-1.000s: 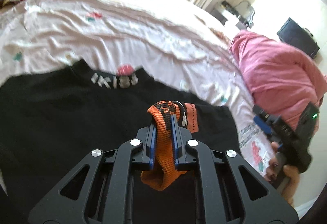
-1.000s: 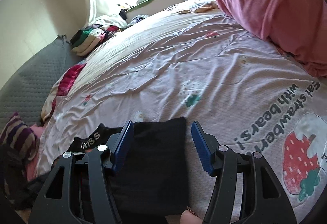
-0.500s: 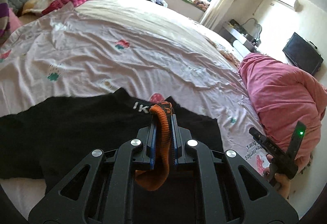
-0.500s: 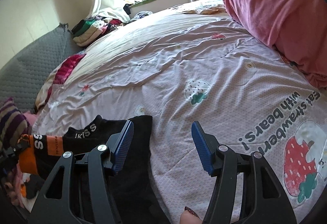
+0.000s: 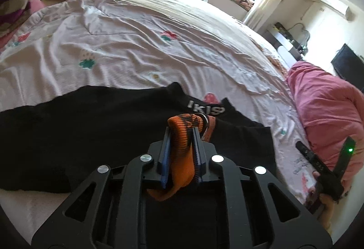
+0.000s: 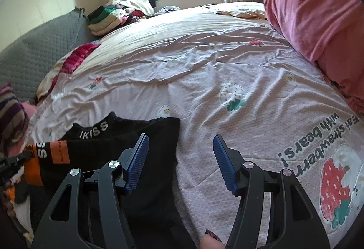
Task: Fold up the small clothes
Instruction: 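Lay the orange cuff on the shirt body and open the left tool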
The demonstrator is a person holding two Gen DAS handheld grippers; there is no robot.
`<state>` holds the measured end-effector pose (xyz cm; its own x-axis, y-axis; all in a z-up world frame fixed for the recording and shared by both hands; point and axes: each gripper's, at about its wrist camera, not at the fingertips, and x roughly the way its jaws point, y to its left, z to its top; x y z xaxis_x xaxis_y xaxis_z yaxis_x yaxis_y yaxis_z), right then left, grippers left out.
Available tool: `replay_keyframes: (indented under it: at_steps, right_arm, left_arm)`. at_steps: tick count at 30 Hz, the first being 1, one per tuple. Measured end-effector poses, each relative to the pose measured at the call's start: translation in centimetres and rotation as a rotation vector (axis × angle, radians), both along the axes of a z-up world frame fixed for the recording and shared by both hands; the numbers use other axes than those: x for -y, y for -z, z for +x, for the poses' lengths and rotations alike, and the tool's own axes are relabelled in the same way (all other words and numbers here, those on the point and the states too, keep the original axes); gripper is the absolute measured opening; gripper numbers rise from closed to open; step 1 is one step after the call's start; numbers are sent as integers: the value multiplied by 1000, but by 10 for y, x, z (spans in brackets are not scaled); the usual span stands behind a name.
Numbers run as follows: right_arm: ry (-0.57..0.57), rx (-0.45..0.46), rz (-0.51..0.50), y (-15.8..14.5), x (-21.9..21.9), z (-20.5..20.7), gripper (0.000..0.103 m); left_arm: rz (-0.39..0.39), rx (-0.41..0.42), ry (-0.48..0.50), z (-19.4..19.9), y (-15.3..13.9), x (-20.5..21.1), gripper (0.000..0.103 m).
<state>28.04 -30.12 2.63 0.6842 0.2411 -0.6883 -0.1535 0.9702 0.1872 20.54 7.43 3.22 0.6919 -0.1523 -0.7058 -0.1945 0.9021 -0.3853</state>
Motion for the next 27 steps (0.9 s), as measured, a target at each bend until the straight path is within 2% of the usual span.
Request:
replay_keyframes:
  at_steps: [6,10,14,19,27]
  right_arm:
    - [-73,4,-61,6,-25,-5,58]
    - [-130,6,-105,10,-41,-9,58]
    - [-199,-7,-143,16,-59,-15,58]
    - [-295,-47,-186,28,-78,-23,57]
    - [-316,-90,-208,41,-85,-28,59]
  left_arm:
    - [86,13,-40,-5,-2,-3,11]
    - [135,-1,-4,0,3,7,17]
    - [173,-81,45,13,25,16,17]
    - [207,-202,53,15,60,17,22]
    - [227,-183,71,7,68,17,22]
